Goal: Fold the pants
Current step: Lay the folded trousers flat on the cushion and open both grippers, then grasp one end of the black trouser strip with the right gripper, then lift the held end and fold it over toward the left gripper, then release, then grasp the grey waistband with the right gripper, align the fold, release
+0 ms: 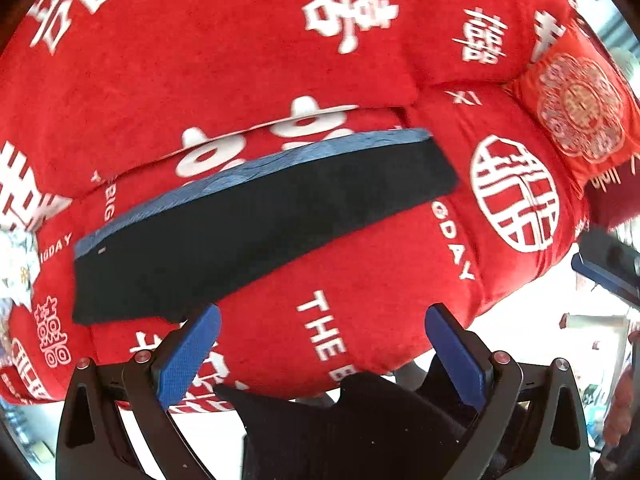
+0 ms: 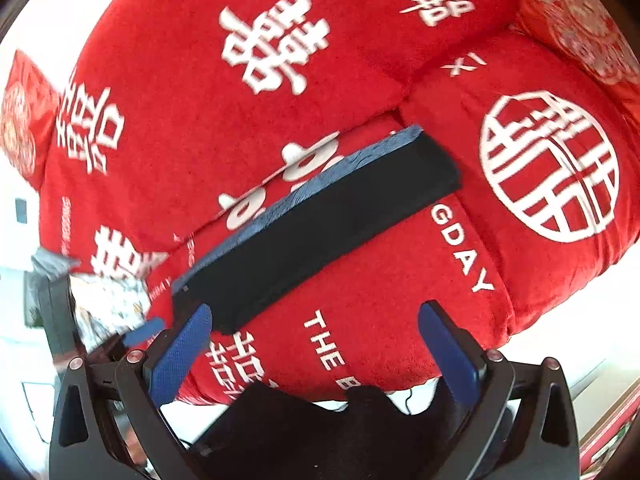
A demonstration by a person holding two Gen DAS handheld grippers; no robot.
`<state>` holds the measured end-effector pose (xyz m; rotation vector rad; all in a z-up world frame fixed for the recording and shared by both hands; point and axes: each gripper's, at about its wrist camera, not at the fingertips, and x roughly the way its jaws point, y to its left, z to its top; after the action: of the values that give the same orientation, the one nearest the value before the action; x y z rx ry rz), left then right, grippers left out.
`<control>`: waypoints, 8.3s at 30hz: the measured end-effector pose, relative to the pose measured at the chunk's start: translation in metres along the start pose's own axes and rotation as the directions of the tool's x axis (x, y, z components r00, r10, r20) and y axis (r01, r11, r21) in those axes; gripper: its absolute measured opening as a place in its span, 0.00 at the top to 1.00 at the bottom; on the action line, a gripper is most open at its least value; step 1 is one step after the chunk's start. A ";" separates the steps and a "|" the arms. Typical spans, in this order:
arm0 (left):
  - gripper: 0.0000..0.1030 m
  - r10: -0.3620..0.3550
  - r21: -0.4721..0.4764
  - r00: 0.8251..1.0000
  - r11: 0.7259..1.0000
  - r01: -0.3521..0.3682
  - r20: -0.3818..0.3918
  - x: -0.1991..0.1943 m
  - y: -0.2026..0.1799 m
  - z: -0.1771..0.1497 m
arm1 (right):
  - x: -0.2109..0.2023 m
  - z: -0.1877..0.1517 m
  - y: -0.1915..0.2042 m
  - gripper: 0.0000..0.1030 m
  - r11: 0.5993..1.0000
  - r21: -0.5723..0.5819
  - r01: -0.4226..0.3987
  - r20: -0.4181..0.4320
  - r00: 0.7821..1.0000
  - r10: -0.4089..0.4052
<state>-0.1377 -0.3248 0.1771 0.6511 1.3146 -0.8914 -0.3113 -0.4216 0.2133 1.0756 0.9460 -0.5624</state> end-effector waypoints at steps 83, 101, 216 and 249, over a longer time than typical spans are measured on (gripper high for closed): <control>0.01 0.147 -0.112 0.988 0.982 -0.152 -0.053 0.233 0.028 0.098 | 0.233 0.099 -0.223 0.37 0.870 0.486 -0.082 0.029 0.997 0.077; 0.01 0.099 -0.151 0.993 0.983 -0.107 -0.059 0.260 0.026 0.091 | 0.244 0.078 -0.244 0.42 0.808 0.492 -0.325 0.094 0.942 0.322; 0.25 -0.079 -0.405 0.995 0.909 0.100 0.068 0.145 0.233 -0.038 | 0.364 -0.029 0.058 0.88 0.854 0.304 -0.421 -0.206 0.846 0.491; 0.34 -0.054 -0.386 0.999 0.921 0.049 -0.002 0.190 0.197 -0.015 | 0.369 0.111 0.033 0.50 0.938 -0.347 -0.014 -0.227 0.971 -0.070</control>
<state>0.0248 -0.2433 -0.0280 0.3141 1.4734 -0.6424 -0.0586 -0.4911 -0.0711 0.8202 1.2206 -0.2770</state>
